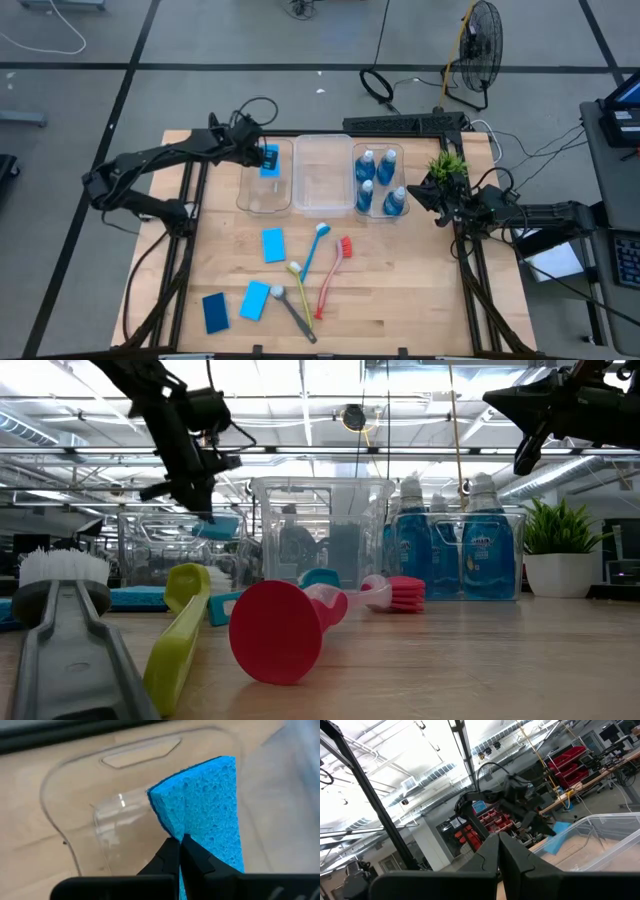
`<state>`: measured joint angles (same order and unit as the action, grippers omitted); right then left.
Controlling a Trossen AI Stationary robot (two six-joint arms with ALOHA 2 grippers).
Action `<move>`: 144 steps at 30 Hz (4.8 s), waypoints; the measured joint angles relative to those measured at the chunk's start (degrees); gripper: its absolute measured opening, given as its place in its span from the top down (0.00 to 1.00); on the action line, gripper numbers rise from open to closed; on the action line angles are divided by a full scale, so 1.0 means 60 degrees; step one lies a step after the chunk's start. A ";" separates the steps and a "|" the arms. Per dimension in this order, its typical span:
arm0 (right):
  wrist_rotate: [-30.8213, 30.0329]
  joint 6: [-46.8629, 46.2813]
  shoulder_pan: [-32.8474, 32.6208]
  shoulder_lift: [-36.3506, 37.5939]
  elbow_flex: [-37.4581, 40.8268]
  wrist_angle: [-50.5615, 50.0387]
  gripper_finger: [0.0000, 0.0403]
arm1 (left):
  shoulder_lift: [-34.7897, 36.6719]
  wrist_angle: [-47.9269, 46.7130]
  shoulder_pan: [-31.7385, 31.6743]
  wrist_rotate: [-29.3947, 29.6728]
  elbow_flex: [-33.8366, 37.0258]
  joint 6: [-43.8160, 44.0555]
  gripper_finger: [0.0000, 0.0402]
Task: Pick & Place Kitchen Sink Supplies
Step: Put the blue sponge wipe into the left transparent bin
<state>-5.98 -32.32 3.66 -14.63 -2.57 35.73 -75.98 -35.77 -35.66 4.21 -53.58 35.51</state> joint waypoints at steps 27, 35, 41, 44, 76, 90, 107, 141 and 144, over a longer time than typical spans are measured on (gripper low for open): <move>-0.0029 -0.0255 -0.0002 0.0002 0.0000 0.0004 1.00 | -0.2262 0.0947 -0.0116 -0.0368 0.0004 -0.0352 0.98; -0.0036 -0.0255 0.0000 0.0002 0.0000 0.0004 1.00 | -0.2285 0.0981 -0.0117 -0.0368 0.0007 -0.0372 0.96; -0.0036 -0.0259 -0.0001 0.0001 0.0000 0.0007 1.00 | -0.2285 0.0974 -0.0171 -0.0437 0.0007 -0.0486 0.85; -0.0036 -0.0259 0.0001 0.0000 0.0000 0.0007 1.00 | -0.2250 0.0968 -0.0171 -0.0442 0.0007 -0.0653 0.76; 0.0000 -0.0235 -0.0001 0.0001 0.0000 0.0007 1.00 | 0.3725 -0.0884 0.3037 -0.2719 0.0007 0.3049 0.38; 0.0004 -0.0226 -0.0001 0.0003 0.0000 0.0004 1.00 | 0.3522 -0.3029 0.7377 -0.2701 0.0007 0.8218 0.38; 0.0004 -0.0250 0.0001 0.0001 0.0000 -0.0031 1.00 | 0.1853 -0.4915 1.0585 -0.2927 0.0004 1.3756 0.38; 0.0011 -0.0255 -0.0002 -0.0001 0.0000 -0.0029 1.00 | -0.3634 -0.1122 1.3579 -0.4805 0.0011 1.7146 0.38; 0.0011 -0.0255 0.0001 0.0001 0.0000 -0.0028 1.00 | -0.4023 -0.0704 1.3555 -0.4870 -0.0026 1.6990 0.38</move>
<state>-5.91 -33.85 3.66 -14.62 -2.57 35.56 -100.12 -39.99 45.67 -25.01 -53.74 137.45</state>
